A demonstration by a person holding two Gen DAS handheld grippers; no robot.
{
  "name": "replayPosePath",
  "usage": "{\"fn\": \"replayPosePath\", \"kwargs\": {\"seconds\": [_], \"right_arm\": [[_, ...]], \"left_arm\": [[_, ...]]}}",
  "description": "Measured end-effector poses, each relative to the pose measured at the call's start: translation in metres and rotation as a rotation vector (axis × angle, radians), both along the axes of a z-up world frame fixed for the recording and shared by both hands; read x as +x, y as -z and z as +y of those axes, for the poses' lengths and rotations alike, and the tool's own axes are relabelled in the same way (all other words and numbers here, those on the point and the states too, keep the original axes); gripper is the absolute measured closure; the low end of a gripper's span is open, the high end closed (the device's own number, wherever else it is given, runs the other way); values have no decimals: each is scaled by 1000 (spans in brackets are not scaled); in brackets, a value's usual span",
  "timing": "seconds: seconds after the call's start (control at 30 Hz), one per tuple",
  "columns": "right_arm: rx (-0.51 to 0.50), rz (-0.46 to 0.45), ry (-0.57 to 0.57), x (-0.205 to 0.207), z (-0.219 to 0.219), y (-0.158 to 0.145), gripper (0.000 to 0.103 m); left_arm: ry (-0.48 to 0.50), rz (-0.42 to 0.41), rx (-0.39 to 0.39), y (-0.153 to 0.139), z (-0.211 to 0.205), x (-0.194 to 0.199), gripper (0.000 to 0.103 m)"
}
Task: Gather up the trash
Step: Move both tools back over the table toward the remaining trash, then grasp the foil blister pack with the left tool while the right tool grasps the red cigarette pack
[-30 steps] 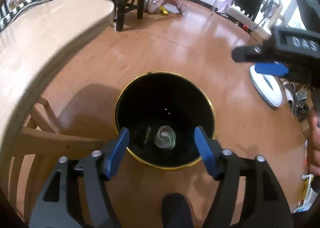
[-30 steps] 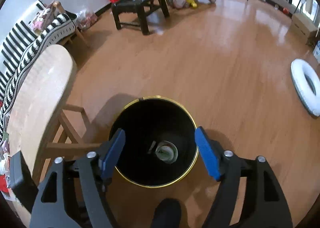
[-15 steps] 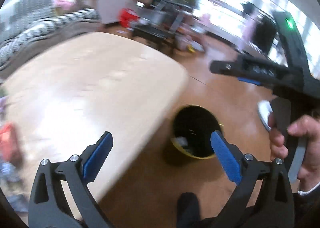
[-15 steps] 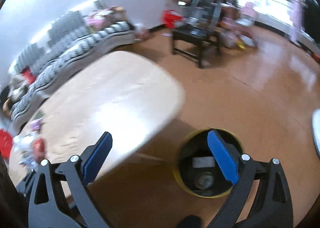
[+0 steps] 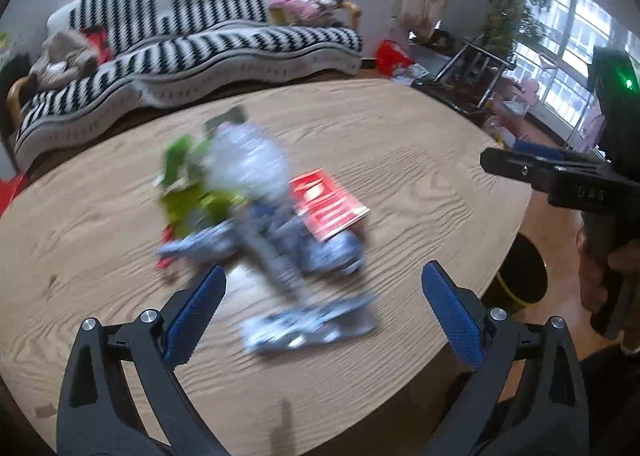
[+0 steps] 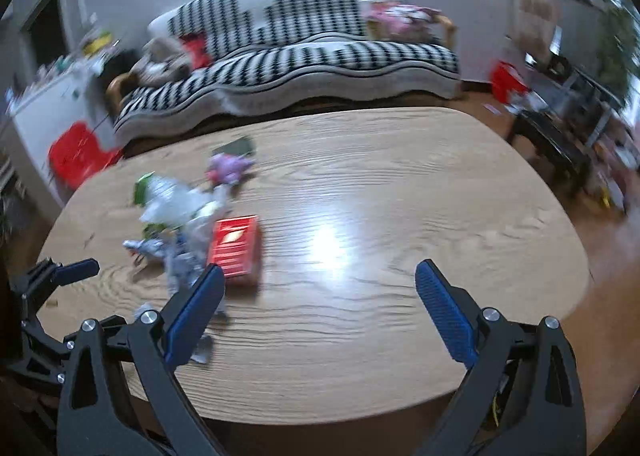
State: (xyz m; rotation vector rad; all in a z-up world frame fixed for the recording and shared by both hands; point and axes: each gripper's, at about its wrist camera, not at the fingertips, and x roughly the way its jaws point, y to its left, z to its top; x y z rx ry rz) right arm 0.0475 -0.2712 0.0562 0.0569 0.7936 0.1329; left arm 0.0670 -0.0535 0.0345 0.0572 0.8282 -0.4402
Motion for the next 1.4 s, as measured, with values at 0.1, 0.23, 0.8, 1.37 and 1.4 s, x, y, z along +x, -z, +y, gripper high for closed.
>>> {"fn": "replayPosePath", "kwargs": {"seconds": [0.1,0.23,0.8,1.37,1.4], "right_arm": [[-23,15,-40,12,23,5,10],[-32,32,-63,21,41,14,10],[-75,152,-87,62,63,55,13],[-73,257,-152,101,98,99,23],[-75,262,-152,102,98,101,23]], "left_arm": [[-11,3,2,4,23,2,8],[13,-6,6,11,38,-4,8],[182,59,123,74,-3,0,8],[251,54,127,91,-9,4,33],[254,58,126,91,-10,3,33]]}}
